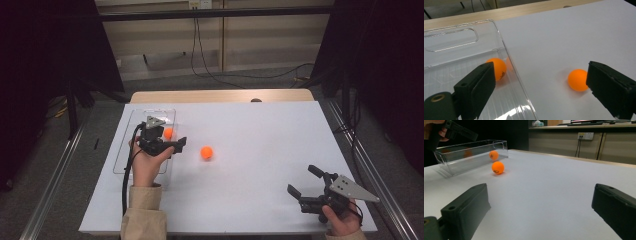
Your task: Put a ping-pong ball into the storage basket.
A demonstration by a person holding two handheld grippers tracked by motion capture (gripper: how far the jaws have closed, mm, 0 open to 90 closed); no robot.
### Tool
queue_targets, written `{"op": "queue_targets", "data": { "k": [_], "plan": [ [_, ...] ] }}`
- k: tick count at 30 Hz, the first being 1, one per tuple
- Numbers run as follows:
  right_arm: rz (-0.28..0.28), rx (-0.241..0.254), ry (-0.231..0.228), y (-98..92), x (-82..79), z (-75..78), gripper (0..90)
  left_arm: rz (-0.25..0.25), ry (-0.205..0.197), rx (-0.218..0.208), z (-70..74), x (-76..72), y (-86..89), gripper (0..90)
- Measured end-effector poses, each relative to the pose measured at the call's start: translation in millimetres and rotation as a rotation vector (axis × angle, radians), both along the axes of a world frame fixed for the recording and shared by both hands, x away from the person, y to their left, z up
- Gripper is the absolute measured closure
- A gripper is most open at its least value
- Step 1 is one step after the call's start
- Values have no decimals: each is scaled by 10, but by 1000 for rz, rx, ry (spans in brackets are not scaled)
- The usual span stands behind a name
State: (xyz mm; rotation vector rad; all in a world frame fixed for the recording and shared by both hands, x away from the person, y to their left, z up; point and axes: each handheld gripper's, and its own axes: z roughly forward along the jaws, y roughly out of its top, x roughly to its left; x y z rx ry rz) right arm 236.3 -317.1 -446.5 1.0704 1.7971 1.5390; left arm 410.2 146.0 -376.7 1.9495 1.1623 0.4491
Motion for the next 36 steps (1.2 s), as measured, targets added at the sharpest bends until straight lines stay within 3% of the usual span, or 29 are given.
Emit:
{"op": "queue_targets", "data": {
  "k": [36],
  "plan": [
    [2, 0, 3, 7, 4, -5, 7, -41, 3, 3, 3, -3, -131, 88]
  ]
}}
